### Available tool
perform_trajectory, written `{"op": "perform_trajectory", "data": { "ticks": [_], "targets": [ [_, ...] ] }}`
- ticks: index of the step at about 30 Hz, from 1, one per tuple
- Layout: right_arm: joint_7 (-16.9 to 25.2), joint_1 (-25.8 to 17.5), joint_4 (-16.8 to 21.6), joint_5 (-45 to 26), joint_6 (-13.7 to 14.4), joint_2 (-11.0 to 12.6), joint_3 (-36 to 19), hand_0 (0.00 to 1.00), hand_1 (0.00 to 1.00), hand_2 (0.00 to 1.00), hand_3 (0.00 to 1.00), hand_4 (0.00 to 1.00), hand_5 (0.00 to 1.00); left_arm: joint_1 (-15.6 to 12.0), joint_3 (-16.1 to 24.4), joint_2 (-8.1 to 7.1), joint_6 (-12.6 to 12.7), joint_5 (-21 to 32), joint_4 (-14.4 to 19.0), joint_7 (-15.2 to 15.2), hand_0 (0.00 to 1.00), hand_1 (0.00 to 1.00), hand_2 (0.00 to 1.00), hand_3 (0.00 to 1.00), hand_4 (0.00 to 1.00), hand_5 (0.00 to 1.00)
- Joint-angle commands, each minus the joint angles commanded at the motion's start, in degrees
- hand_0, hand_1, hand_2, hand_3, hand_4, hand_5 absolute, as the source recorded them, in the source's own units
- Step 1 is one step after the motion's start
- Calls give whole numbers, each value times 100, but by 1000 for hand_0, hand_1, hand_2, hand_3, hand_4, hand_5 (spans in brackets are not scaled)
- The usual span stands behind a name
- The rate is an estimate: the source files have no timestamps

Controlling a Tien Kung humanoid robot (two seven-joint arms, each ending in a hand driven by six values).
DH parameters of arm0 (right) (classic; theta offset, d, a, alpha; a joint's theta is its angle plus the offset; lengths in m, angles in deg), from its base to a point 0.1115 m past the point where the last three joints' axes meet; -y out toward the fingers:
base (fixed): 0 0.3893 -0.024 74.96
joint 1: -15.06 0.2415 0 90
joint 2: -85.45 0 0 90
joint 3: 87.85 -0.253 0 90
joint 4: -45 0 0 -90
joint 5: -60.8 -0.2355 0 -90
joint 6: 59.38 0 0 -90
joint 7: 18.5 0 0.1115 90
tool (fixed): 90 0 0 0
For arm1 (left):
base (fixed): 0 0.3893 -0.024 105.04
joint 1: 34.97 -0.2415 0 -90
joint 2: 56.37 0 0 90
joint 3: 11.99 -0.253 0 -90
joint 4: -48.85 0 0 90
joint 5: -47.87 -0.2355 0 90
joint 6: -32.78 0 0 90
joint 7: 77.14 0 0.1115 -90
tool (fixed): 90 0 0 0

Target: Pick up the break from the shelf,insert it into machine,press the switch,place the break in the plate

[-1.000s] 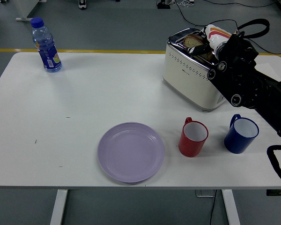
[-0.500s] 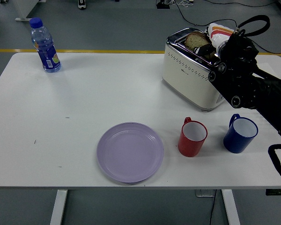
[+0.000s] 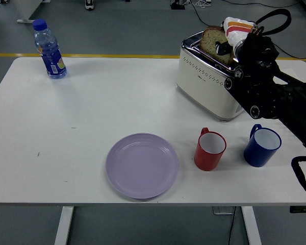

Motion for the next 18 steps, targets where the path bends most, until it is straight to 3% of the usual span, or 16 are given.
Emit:
{"op": "perform_trajectory", "data": {
  "ticks": [11,18],
  "targets": [
    [-4,-27,426,134,210,179,-161,202,256,355,487,470,2,-49,70,0,-6,-103,0,-27,692,726,728,570,304,885],
    [17,-120,1055,262,569,498,-349,192,238,342,484,471,2,-116,137,-5,-14,-197,0,-51,692,726,728,570,303,886]
  ]
}}
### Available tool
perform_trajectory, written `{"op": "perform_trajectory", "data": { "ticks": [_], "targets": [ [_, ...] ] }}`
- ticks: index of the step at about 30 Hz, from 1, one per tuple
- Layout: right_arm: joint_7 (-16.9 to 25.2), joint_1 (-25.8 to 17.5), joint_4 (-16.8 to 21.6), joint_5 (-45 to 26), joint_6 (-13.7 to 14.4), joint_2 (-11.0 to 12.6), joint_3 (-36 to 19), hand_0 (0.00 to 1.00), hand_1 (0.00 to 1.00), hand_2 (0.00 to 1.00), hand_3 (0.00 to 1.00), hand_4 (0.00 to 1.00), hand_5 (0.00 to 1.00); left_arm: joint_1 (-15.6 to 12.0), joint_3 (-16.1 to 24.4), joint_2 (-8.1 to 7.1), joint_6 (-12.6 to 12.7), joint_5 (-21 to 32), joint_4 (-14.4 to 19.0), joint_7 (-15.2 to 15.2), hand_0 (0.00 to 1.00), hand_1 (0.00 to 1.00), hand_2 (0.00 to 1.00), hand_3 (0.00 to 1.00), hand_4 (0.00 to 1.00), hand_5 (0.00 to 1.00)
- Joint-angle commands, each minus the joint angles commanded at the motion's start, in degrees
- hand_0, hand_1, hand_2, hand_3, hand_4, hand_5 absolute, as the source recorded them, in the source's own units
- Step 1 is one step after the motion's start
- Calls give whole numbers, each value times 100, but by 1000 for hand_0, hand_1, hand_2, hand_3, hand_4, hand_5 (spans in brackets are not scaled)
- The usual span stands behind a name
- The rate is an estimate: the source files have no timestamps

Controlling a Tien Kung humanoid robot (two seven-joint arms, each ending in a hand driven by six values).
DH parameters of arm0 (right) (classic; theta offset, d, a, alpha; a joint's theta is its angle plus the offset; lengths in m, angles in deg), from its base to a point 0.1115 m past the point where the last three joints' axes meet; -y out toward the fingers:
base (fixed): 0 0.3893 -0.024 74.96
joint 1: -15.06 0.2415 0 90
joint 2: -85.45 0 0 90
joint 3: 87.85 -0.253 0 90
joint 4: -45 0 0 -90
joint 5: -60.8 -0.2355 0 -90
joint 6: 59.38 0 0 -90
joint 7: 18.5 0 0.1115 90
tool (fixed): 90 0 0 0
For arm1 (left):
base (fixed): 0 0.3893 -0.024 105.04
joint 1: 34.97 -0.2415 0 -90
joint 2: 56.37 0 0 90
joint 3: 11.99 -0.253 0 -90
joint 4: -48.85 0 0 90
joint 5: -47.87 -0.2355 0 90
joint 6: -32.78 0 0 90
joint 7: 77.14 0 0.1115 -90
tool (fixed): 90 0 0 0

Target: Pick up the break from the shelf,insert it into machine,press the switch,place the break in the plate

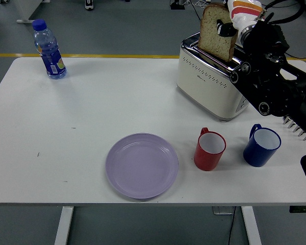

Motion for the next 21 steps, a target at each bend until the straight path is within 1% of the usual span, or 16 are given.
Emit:
{"op": "perform_trajectory", "data": {
  "ticks": [2,4,5,6,9,10,11,16,17,19,21],
  "targets": [
    [4,-15,67,18,42,41,-26,192,238,342,484,471,2,-4,6,-1,-3,-13,0,-4,692,726,728,570,303,886],
    [4,-61,344,89,163,177,-108,192,238,342,484,471,2,-17,16,-6,-11,-38,0,-14,692,726,728,570,303,886],
    [1,-76,436,118,203,221,-138,184,206,309,457,419,2,-20,14,-9,-13,-39,0,-15,692,726,726,570,303,886],
    [3,-102,594,163,271,286,-187,184,206,309,457,419,2,-24,-3,-13,-15,-26,0,-16,692,726,726,570,303,886],
    [7,-152,910,275,358,417,-291,184,206,309,457,419,2,-26,-21,-13,-15,-2,0,-17,692,726,726,570,303,886],
    [3,-170,1018,293,374,464,-320,184,206,309,457,419,2,-25,-27,-12,-15,3,0,-17,692,726,726,570,303,886],
    [-2,-184,1134,300,383,504,-341,164,176,283,433,405,2,-24,-34,-12,-15,8,0,-16,692,726,726,569,303,887],
    [-52,-284,1647,231,381,734,-420,164,176,283,433,405,2,-15,-55,-9,-11,39,0,-13,692,726,726,569,303,887],
    [-55,-288,1675,225,380,743,-422,116,141,268,414,422,2,-15,-56,-9,-11,41,0,-12,692,725,726,569,302,890],
    [-139,-417,2137,-144,298,999,-458,116,141,268,414,422,2,-6,-66,-11,-10,73,0,-5,692,725,726,569,302,890],
    [-187,-513,2528,-456,252,1158,-502,116,141,268,414,422,2,-8,-70,-11,-10,89,0,-1,692,725,726,569,302,890]
  ]
}}
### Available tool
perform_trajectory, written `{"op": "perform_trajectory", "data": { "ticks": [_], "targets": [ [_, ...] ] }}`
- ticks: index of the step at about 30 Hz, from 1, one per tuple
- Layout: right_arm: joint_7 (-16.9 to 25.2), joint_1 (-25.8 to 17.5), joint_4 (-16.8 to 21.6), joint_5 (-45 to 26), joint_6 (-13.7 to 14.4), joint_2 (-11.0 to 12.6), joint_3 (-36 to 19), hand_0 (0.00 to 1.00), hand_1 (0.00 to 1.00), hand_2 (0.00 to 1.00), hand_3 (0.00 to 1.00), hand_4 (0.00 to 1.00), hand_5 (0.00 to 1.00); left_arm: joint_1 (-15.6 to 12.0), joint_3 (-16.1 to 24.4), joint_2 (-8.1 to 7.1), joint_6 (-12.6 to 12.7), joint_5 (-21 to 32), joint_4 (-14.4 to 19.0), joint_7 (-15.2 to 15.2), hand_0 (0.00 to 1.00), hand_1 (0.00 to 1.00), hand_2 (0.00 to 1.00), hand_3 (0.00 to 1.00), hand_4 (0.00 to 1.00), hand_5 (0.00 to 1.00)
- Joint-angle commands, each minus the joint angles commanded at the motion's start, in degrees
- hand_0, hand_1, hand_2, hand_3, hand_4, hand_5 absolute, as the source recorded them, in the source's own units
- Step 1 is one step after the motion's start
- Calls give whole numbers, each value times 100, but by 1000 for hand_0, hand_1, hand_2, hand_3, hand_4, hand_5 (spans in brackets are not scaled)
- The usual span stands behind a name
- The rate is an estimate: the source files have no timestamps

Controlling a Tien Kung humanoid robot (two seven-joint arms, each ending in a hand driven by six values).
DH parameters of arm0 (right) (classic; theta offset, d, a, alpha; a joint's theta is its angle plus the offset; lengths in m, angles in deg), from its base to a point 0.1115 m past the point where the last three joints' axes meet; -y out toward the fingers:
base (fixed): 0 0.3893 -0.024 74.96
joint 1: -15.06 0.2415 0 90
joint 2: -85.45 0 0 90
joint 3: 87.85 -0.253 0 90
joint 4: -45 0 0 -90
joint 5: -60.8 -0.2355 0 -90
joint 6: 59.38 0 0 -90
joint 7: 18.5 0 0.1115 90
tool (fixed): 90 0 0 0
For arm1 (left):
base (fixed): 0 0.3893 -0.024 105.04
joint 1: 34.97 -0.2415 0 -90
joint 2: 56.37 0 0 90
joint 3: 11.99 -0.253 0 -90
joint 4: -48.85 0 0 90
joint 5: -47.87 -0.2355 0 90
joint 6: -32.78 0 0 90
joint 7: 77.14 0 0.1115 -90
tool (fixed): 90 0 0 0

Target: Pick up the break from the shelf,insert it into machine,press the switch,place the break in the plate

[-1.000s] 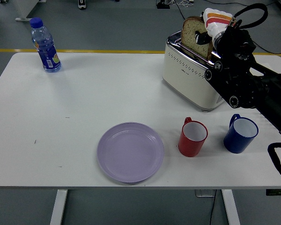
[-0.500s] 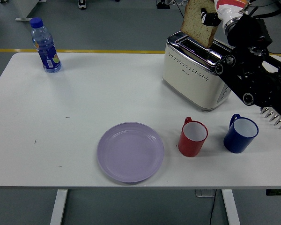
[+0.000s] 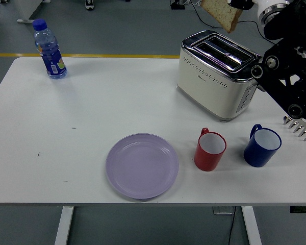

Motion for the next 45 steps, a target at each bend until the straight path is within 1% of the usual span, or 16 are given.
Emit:
{"op": "perform_trajectory", "data": {
  "ticks": [1,2,3,7,8,11,13,14,16,21,23,28,32,35,41,45],
  "targets": [
    [-25,-65,221,-191,-26,86,-46,116,141,268,414,422,2,0,0,2,-1,-1,0,0,692,725,726,569,302,890],
    [-37,-99,396,-320,-39,132,-73,75,102,254,407,453,2,0,1,3,-1,-2,0,0,691,725,725,568,301,890],
    [-49,-168,637,-529,-65,219,-133,75,102,254,407,453,2,4,10,9,2,-8,0,-2,691,725,725,568,301,890],
    [-95,-364,1398,-1141,-129,430,-286,75,102,254,407,453,2,19,-26,12,2,34,0,5,691,725,725,568,301,890],
    [-98,-374,1463,-1181,-133,440,-293,62,85,229,386,435,2,20,-28,12,2,35,0,5,690,723,724,568,301,894],
    [-137,-521,1840,-1570,-219,536,-363,62,85,229,386,435,2,20,-34,16,1,56,0,9,690,723,724,568,301,894],
    [-121,-663,2041,-1937,-294,497,-451,62,85,229,386,435,2,13,-28,19,-3,53,0,9,690,723,724,568,301,894],
    [-97,-750,2134,-2117,-336,450,-493,58,60,212,380,391,2,12,-35,27,-2,62,0,8,690,722,724,567,301,893],
    [-65,-897,2290,-2566,-392,383,-516,58,60,212,380,391,2,13,-62,38,-3,81,0,9,690,722,724,567,301,893],
    [-80,-1257,2676,-3708,-575,329,-265,52,58,217,379,389,2,17,-99,50,-6,120,0,23,690,721,724,566,299,895],
    [-83,-1303,2723,-3936,-594,327,-218,52,58,217,379,389,2,17,-98,52,-5,123,0,25,690,721,724,566,299,895],
    [-79,-1565,2996,-4508,-675,425,222,53,63,219,381,393,2,34,-174,63,12,218,0,58,689,722,724,567,298,895],
    [-88,-1730,3062,-4891,-701,465,568,48,56,218,381,387,2,55,-260,66,18,315,0,88,688,720,723,567,298,899],
    [-112,-1836,3047,-4977,-726,457,664,48,56,218,381,387,2,67,-270,68,23,331,0,95,688,720,723,567,298,899],
    [-139,-2073,2960,-5115,-689,367,796,47,52,213,376,384,2,59,-268,73,33,328,0,98,689,721,723,567,298,900],
    [-122,-2257,2850,-5122,-638,210,864,48,47,211,375,384,2,51,-272,84,38,334,0,96,687,721,723,566,300,904]
  ]
}}
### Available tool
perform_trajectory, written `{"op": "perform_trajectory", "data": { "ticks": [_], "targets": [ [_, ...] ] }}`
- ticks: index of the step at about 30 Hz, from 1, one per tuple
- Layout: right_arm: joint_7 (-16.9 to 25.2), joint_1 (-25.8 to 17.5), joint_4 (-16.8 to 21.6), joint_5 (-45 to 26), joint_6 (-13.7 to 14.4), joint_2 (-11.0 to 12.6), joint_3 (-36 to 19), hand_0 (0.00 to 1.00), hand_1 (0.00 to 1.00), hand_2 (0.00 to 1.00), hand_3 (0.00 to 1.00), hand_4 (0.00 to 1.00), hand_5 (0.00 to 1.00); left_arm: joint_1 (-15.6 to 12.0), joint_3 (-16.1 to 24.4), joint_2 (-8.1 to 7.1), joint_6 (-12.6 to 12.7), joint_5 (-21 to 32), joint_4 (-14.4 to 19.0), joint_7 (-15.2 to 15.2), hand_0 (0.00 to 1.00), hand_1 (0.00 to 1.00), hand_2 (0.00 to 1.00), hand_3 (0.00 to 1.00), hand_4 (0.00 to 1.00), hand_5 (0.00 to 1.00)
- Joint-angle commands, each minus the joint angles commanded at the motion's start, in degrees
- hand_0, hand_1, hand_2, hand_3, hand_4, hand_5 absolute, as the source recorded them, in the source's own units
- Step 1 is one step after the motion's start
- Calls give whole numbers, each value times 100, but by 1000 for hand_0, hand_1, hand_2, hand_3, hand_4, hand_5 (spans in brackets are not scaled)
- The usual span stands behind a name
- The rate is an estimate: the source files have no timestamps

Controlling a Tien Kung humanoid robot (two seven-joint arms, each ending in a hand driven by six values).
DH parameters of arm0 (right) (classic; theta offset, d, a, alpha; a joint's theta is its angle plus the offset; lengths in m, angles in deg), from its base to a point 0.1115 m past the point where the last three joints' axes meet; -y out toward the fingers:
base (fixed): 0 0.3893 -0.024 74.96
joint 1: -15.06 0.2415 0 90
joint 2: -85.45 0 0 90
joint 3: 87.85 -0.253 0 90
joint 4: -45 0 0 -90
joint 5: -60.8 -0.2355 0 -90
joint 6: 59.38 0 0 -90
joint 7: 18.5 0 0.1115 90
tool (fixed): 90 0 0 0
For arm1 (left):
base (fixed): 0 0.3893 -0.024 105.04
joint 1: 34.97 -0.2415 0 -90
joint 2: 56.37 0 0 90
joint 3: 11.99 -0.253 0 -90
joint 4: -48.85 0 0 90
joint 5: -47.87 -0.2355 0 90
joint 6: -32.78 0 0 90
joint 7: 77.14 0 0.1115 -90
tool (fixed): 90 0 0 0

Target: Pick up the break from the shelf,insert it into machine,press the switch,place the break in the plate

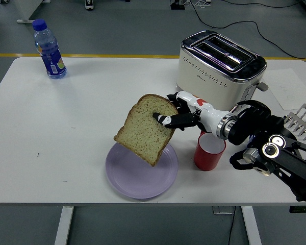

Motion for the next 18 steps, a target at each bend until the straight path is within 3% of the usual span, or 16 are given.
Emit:
{"op": "perform_trajectory", "data": {
  "ticks": [18],
  "targets": [
    [102,-226,-949,-221,-29,-659,535,48,42,208,371,417,2,7,38,18,-16,-98,0,-15,687,719,721,566,296,908]
  ]
}}
